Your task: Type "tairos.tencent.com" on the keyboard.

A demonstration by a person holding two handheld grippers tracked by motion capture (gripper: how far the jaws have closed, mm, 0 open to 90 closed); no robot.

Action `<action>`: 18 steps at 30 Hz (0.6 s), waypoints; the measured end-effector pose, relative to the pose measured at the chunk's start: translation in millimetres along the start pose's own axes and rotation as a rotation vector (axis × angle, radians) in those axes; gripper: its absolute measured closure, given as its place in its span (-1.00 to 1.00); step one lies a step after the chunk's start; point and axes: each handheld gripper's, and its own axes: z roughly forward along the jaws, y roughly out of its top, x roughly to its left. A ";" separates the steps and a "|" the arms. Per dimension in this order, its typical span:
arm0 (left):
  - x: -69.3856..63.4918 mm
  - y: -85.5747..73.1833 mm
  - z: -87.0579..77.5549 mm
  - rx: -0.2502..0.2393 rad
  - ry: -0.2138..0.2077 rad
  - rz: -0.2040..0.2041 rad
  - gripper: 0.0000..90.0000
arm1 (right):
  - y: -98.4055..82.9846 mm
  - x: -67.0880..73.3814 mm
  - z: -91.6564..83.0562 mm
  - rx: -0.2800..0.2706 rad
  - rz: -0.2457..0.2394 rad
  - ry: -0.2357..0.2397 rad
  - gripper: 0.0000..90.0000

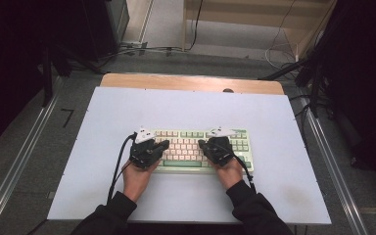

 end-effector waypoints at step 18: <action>1.1 -0.6 -0.5 -0.004 0.008 -0.004 1.00 | 4.3 -1.6 -10.1 -0.043 0.013 0.006 0.94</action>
